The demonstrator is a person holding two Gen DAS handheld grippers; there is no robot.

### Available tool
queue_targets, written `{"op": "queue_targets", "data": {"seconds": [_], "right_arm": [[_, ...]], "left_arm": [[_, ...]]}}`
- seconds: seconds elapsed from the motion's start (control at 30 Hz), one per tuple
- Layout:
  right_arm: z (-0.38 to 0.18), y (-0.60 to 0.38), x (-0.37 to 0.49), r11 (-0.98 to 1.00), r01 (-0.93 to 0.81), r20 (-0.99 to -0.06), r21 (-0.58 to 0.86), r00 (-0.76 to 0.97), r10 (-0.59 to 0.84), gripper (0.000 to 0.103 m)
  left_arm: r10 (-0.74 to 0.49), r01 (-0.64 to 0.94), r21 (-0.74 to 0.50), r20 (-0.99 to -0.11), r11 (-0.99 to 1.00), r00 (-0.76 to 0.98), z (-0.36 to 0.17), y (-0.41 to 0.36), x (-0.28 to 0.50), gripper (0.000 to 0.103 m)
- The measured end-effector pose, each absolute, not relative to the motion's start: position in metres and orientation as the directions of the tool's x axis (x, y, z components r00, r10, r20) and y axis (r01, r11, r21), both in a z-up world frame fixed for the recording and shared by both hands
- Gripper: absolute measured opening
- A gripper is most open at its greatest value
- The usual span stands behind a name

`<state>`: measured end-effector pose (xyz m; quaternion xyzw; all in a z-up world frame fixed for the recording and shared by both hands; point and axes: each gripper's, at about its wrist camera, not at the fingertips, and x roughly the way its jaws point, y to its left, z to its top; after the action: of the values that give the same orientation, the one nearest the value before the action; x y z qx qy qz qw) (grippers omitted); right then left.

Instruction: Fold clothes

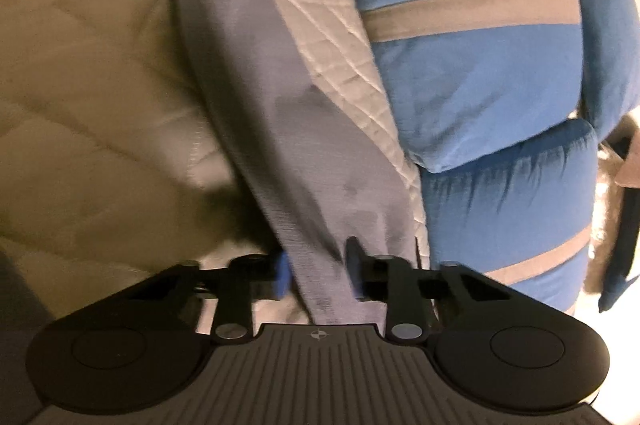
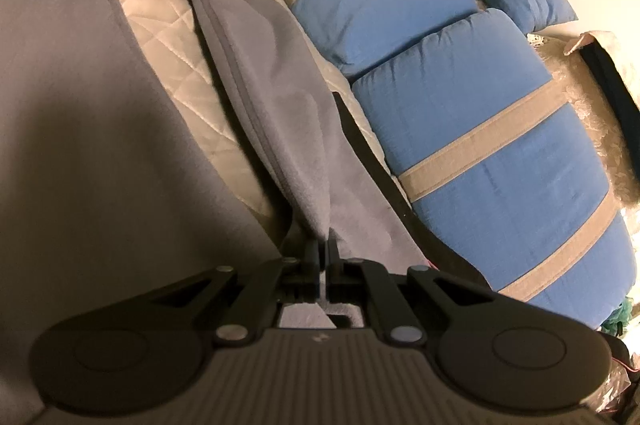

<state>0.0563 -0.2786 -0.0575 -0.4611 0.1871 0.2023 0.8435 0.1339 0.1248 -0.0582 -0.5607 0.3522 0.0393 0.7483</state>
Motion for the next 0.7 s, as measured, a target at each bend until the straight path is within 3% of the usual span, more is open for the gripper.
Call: {"op": "queue_targets", "data": {"seconds": [0.03,0.13,0.17,0.23,0.3,0.57,0.7], "right_arm": [[-0.058,-0.279,0.056,0.492,-0.516,-0.504,-0.701,0.847,0.170,0.002],[-0.055,-0.280,0.055,0.508,-0.533,-0.514,-0.676,0.836,0.192,0.004],[-0.052,-0.281,0.055,0.531,-0.532,-0.508,-0.660,0.836,0.206,0.016],[-0.044,-0.282,0.053,0.593,-0.526,-0.484,-0.610,0.840,0.247,0.058],[-0.037,-0.278,0.048,0.624,-0.536,-0.448,-0.569,0.838,0.312,0.077],[-0.056,-0.217,0.049,0.547,-0.533,-0.405,-0.645,0.846,0.346,0.075],[-0.069,-0.189,0.054,0.477,-0.522,-0.398,-0.707,0.852,0.341,0.067]], "left_arm": [[-0.334,-0.458,-0.811,-0.573,0.366,0.748,-0.059,0.126,0.133,0.007],[-0.310,-0.446,-0.801,-0.576,0.400,0.756,-0.054,0.130,0.129,0.003],[-0.305,-0.437,-0.801,-0.571,0.409,0.762,-0.052,0.131,0.128,0.003],[-0.311,-0.418,-0.809,-0.557,0.414,0.770,-0.049,0.131,0.126,0.003],[-0.312,-0.404,-0.815,-0.545,0.416,0.778,-0.046,0.132,0.125,0.003],[-0.320,-0.370,-0.843,-0.502,0.391,0.804,-0.036,0.138,0.125,0.003],[-0.327,-0.363,-0.860,-0.479,0.358,0.814,-0.034,0.142,0.124,0.003]]}}
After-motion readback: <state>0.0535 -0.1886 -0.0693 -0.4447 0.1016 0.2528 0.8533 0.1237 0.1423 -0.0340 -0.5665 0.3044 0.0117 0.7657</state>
